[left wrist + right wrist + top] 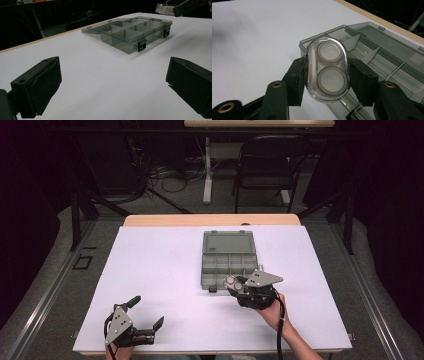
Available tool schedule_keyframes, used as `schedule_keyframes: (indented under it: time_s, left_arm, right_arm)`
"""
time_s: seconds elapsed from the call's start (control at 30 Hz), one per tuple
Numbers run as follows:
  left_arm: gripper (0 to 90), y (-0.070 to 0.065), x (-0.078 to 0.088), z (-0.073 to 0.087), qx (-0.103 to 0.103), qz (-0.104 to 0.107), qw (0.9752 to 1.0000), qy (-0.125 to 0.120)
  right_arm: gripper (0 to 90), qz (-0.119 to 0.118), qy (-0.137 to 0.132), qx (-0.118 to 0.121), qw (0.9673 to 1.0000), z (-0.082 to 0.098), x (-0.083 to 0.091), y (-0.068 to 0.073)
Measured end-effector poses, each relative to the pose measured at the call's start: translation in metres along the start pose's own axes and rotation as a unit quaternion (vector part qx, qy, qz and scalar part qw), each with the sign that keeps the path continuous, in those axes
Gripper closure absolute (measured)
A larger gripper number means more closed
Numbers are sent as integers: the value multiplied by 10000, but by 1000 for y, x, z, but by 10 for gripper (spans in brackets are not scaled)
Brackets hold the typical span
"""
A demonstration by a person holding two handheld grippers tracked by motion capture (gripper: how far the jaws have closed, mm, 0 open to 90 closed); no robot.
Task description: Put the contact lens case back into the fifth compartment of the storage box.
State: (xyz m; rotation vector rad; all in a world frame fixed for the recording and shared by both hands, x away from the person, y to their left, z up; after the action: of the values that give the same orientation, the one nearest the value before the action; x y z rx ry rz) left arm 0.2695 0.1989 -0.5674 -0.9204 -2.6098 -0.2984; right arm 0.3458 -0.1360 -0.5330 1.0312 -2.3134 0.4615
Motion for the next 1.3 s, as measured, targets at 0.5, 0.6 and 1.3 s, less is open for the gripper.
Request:
schedule_keyframes:
  time_s: [0.5,0.6,1.3]
  left_arm:
    - [2,0,0,0,-4,-3,10000,2]
    - [2,0,0,0,-11,-5,10000,10]
    - [3,1,1,-1,2,-28,10000,-10]
  right_arm:
    - [493,-16,28,-41,10000,-6,-6,-1]
    - [493,-23,38,-45,10000,-7,-8,-2]
    - [493,-6,68,-153,9999,-14,-19,-2]
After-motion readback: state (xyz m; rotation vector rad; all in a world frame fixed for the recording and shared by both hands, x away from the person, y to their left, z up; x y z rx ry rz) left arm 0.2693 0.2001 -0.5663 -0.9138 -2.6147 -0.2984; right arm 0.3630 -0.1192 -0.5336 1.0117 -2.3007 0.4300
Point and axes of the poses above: each handheld gripper's, and its own axes: x roughly backward along the jaws, z roughly out of its underside, y roughly to its left, the point moved 5 cm from there along -x, roughly forward along the jaws, and after that the axes turned 9 degrees about y, right-handed, at the moved point
